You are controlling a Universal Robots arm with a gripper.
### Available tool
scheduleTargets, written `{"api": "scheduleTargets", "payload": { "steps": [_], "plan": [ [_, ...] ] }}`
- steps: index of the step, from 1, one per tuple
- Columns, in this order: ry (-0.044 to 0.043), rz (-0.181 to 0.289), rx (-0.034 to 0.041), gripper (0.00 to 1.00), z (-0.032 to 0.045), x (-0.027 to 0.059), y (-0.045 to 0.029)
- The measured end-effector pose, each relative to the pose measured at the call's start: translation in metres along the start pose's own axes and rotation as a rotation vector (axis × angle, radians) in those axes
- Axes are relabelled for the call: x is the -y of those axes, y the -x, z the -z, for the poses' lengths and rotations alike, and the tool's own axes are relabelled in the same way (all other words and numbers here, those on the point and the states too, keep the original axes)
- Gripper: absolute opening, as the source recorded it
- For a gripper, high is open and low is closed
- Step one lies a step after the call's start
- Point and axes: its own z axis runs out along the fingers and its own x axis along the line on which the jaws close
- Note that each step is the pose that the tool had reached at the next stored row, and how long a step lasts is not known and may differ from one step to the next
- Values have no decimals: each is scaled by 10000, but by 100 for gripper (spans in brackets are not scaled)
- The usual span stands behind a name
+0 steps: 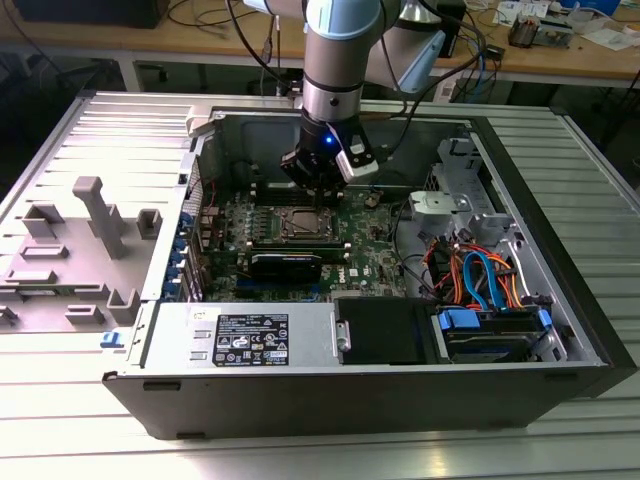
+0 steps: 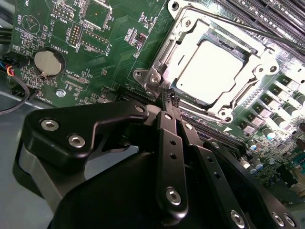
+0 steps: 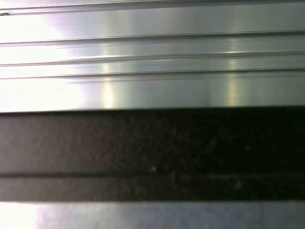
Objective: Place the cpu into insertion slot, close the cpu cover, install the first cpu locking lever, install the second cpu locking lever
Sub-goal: 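Install the second cpu locking lever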
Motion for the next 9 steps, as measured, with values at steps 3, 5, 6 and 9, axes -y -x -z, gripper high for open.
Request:
{"api": "scheduleTargets", "payload": {
  "steps": [3, 5, 6, 9],
  "plan": [
    [1, -1, 0, 11, 0, 0, 0],
    [0, 0, 0, 11, 0, 1, 0],
    [-2, 0, -2, 11, 9, 2, -1],
    [0, -1, -5, 11, 45, 0, -1]
  ]
}}
